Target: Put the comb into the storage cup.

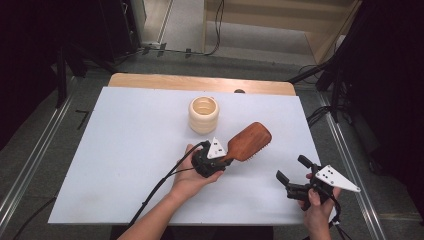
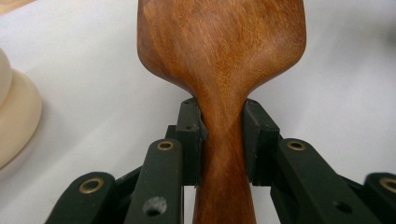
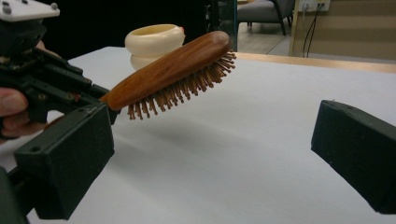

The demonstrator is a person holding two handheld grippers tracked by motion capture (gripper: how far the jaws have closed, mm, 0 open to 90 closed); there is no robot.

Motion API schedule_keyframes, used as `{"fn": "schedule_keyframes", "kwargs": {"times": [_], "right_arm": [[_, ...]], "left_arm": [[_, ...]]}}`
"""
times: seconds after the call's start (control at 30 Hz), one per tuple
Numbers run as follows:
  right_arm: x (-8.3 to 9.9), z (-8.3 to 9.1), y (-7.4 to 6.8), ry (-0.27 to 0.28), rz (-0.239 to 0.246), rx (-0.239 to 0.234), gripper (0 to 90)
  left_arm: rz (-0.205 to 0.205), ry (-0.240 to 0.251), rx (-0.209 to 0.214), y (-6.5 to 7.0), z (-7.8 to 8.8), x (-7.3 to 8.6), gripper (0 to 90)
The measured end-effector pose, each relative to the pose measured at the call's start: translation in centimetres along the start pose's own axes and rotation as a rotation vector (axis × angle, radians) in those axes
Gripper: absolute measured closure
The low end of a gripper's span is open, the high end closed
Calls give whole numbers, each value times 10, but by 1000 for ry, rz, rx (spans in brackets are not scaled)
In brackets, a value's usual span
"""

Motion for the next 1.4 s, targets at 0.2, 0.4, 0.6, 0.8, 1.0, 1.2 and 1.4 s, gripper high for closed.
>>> {"fn": "schedule_keyframes", "kwargs": {"times": [0.2,0.4,0.6,0.8,1.0,1.2,1.4], "right_arm": [[-12,-13,-23,-25,-58,-12,0],[-17,-29,-36,-48,-79,-5,0],[-23,-45,-44,-61,-132,7,0],[-27,-62,-52,-73,-202,-7,0],[-30,-76,-61,-79,-234,-32,0],[-35,-85,-65,-55,-300,-39,0],[-36,-96,-70,-64,-354,-37,28]], "left_arm": [[3,27,-9,4,7,2,722],[18,58,-14,7,12,3,722],[28,83,-25,8,17,4,721],[38,117,-45,7,25,5,721],[42,141,-59,7,30,6,721],[44,169,-68,9,34,7,721],[55,192,-60,12,34,8,721]]}}
Point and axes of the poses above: each handheld gripper's, and its own axes: z roughly backward along the jaws, x roughly out of its underside, y roughly to its right, the point moved 7 cm from there along -z, roughly forward along the jaws, and after that the axes turned 2 degrees about -z, right-handed, at the moved point
